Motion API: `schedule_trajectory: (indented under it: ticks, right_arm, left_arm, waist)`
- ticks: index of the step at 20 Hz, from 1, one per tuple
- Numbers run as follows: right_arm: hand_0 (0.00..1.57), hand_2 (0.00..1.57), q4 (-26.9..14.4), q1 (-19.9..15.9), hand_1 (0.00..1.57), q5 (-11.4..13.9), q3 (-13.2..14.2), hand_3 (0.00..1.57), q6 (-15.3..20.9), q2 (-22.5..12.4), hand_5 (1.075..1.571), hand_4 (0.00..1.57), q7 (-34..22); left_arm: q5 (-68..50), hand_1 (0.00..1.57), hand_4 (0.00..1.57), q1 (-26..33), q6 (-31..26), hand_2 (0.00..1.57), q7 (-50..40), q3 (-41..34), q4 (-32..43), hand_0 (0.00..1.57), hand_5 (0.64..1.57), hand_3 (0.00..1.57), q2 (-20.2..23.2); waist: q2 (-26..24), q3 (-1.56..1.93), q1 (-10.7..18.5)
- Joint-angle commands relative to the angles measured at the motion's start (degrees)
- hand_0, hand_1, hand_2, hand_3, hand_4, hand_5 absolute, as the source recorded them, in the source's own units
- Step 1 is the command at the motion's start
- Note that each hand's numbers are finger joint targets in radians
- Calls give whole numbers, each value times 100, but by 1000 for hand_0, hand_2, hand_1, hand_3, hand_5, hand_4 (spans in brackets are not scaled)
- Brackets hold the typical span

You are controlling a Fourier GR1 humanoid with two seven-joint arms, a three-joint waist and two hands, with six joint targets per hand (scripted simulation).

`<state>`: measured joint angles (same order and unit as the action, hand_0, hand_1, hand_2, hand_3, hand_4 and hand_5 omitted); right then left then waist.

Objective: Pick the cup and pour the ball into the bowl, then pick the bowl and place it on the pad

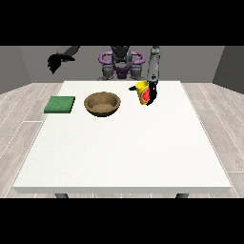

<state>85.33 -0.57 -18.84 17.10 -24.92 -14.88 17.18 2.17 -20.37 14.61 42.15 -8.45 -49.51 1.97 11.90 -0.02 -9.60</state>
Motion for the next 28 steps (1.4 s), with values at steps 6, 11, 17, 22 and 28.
schedule_trajectory:
  ticks: [6,11,17,22,28]
  right_arm:
    - [0,0,-1034,-50,0,-422,611,0,-681,-540,1569,310,255]
    - [0,0,-733,-166,0,-426,373,0,-337,-552,1571,397,-620]
    - [0,0,-833,-634,0,-402,379,0,171,-662,1569,570,-1263]
    - [0,0,-1000,-573,0,-262,226,0,64,-613,1565,618,-1239]
    - [0,0,-1717,-509,0,-150,488,0,204,-663,1564,640,-1028]
  left_arm:
    - [737,1309,1211,-198,1077,1571,49,245,596,1309,1550,1571,-47]
    - [1609,1315,1208,-759,1791,1571,-1141,660,688,1315,1561,1571,344]
    - [3200,1324,1237,-1385,2337,1571,-2666,1611,1181,1324,1553,1571,622]
    - [4834,1221,1140,-1959,2731,1571,-3989,2381,1907,1221,1568,1456,956]
    - [6025,1169,1060,-2695,1909,1571,-5733,3123,2172,1169,1569,1354,257]
  waist:
    - [-231,5,56]
    - [-872,10,19]
    - [-1365,19,211]
    - [-1541,32,75]
    - [-1923,17,640]
